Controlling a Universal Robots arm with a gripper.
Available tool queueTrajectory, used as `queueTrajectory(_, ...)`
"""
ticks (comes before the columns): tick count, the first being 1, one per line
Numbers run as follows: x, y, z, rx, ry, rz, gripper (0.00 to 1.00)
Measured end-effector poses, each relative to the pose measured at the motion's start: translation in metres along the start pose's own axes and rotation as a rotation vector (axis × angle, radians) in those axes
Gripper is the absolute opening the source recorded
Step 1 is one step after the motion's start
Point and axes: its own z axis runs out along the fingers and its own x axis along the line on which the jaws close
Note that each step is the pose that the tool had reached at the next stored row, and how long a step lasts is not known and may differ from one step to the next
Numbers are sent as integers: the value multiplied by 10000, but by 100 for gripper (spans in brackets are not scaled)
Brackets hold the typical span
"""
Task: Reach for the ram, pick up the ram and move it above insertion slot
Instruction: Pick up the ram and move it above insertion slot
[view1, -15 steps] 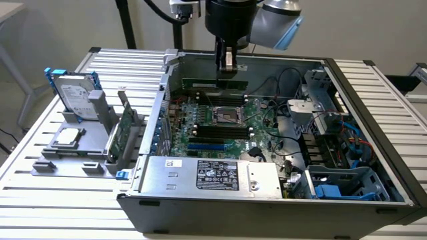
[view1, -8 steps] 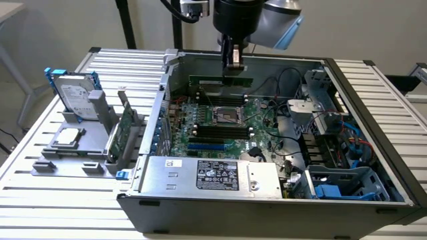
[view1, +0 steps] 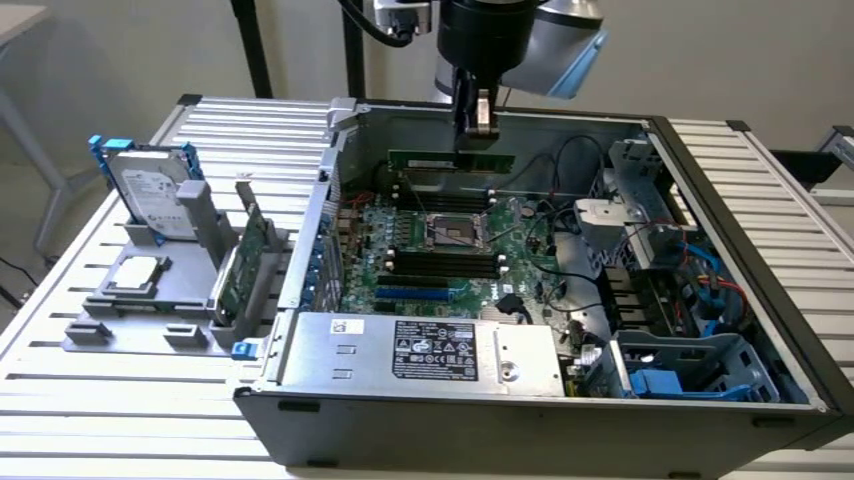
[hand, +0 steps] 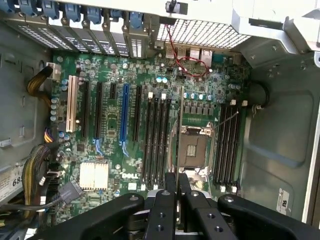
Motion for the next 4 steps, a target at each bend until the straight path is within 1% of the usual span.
queueTrajectory(4, 0, 0, 0, 0, 0, 0, 14)
